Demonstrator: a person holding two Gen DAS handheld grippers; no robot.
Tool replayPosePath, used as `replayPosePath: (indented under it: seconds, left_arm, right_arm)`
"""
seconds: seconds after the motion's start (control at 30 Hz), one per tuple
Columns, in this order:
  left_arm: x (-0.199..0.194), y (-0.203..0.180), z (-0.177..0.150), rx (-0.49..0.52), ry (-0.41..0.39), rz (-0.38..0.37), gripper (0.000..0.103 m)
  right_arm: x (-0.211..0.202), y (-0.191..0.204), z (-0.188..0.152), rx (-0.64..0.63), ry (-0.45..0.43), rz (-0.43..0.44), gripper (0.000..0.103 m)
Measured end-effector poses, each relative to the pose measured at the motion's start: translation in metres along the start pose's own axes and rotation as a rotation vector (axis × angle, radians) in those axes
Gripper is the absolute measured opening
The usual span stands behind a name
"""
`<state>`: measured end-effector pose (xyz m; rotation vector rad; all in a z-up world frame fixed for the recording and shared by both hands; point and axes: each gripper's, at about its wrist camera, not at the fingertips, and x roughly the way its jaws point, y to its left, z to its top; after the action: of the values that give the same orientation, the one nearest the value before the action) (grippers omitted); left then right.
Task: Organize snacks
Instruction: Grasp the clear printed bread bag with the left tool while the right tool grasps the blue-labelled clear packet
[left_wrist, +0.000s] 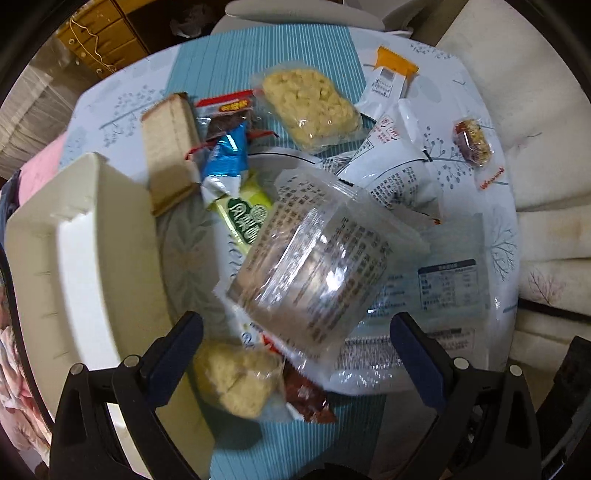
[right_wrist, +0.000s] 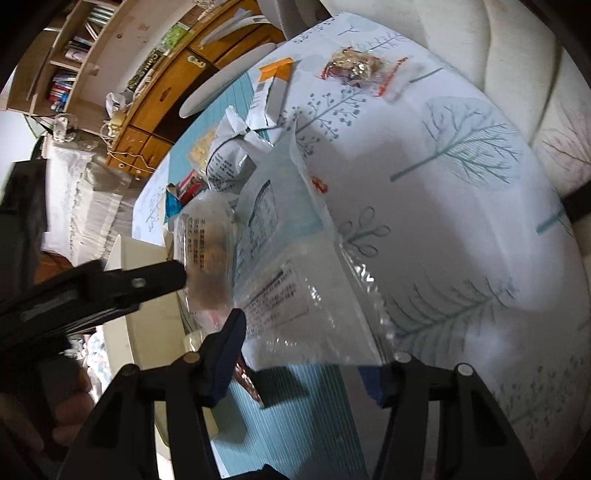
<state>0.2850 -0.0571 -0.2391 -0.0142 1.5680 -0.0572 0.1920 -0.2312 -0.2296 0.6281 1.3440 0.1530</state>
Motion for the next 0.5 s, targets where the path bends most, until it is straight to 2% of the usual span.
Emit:
replayPosePath:
  seconds: [0.07, 0.17, 0.5]
  left_arm:
    - [0.009, -0.001, 0.006, -0.003, 0.004, -0.009, 0.101]
    - [0.019, -0.003, 0.015, -0.003, 0.004, -0.014, 0.097]
    - [0.036, -0.006, 0.035, -0.010, -0.023, -0.040, 0.087]
  right_arm:
    - [0.002, -0.003, 0.005, -0.001, -0.002, 0.019, 0.051]
    - [0.005, -0.009, 0.010, -0.006, 0.008, 0.036, 0.041]
    - [0.002, -0.009, 0.017, -0.086, 0.030, 0.091, 0.025]
